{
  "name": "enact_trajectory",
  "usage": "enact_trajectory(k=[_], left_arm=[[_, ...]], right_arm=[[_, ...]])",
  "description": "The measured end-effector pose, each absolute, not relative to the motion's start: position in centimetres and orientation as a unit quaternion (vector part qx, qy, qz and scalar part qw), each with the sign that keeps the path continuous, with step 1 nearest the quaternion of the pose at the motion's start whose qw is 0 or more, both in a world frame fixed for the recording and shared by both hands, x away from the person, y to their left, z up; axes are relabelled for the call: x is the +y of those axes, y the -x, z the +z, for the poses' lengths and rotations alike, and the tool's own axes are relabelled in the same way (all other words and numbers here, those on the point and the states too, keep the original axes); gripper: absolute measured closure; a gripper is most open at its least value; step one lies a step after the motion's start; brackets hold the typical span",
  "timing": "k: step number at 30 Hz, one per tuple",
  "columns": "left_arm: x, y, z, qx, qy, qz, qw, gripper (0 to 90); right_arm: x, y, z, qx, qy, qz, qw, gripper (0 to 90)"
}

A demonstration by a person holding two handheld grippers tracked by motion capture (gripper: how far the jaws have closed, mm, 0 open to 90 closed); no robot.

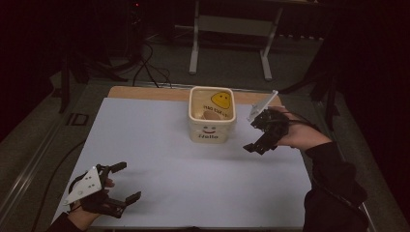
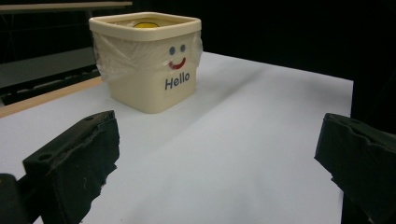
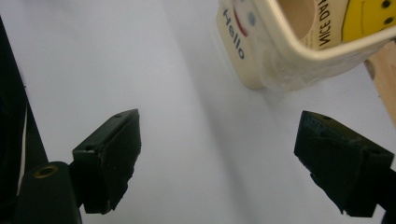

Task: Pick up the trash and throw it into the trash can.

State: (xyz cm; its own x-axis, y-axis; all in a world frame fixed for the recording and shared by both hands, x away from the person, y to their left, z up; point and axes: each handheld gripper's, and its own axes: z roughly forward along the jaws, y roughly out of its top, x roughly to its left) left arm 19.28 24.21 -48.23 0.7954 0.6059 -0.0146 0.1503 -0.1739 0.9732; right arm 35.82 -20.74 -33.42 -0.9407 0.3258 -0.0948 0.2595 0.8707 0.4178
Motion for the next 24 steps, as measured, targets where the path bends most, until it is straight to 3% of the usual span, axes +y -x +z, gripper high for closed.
enact_trajectory(k=[24], left_arm=[[24.1, -19.3, -48.3, 0.253, -0.742, 0.192, 0.590, 0.6]], right_arm=[[-23.0, -31.7, -42.1, 0.938, -0.203, 0.266, 0.088, 14.7]])
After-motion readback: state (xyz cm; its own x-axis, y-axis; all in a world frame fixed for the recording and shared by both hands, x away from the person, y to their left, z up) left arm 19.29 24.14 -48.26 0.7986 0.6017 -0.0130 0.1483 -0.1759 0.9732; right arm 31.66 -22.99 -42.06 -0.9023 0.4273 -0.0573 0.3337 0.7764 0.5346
